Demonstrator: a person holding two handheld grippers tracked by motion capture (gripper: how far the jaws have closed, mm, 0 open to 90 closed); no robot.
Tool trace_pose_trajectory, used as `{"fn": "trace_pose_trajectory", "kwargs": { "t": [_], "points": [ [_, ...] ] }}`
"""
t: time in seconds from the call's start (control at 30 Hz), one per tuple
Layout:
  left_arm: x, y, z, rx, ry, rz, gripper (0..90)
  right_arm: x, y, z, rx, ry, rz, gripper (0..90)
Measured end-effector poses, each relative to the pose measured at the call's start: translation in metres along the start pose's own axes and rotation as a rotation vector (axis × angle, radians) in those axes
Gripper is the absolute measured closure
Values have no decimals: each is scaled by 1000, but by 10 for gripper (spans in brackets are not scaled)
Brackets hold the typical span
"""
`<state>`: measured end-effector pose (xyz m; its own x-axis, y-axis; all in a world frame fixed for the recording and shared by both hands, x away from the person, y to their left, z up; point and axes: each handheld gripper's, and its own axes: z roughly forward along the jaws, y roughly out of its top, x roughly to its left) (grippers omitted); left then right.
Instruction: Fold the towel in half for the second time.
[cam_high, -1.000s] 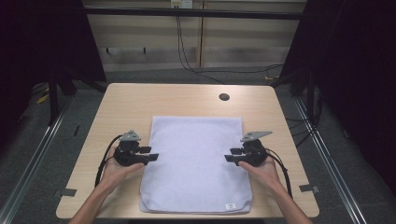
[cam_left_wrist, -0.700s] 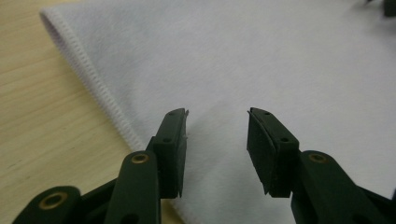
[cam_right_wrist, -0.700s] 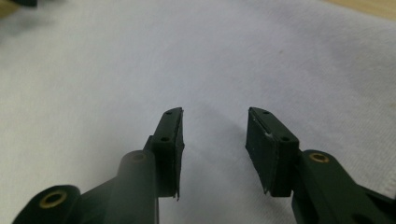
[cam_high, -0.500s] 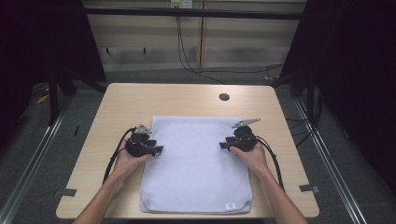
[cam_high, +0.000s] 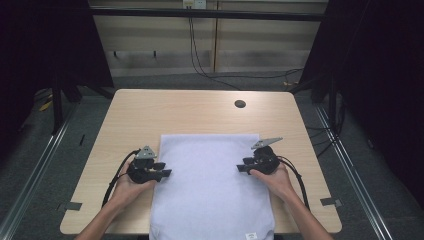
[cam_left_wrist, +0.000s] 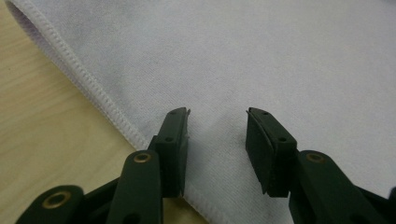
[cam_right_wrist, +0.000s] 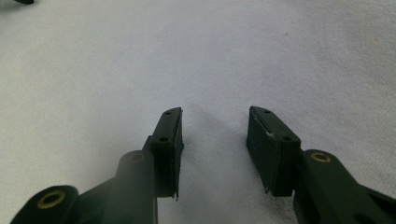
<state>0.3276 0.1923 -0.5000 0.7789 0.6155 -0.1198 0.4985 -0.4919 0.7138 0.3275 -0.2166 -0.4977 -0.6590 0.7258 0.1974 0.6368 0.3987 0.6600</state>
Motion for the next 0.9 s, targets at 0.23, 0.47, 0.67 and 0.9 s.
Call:
{"fn": "trace_pose_trajectory", "kwargs": {
  "t": [0.23, 0.47, 0.67, 0.9],
  "points": [
    [-13, -13, -14, 11, -70, -32, 589, 9, -18, -13, -6, 68, 1, 563],
    [-25, -22, -25, 38, -102, -27, 591, 22, -28, -22, 27, 95, -23, 562],
    [-26, -23, -36, 16, -121, -23, 575, 21, -25, -34, 41, 72, -35, 588],
    [2, -4, -29, -17, -50, -58, 562, -26, 0, -42, -66, -79, -7, 585]
  ]
}}
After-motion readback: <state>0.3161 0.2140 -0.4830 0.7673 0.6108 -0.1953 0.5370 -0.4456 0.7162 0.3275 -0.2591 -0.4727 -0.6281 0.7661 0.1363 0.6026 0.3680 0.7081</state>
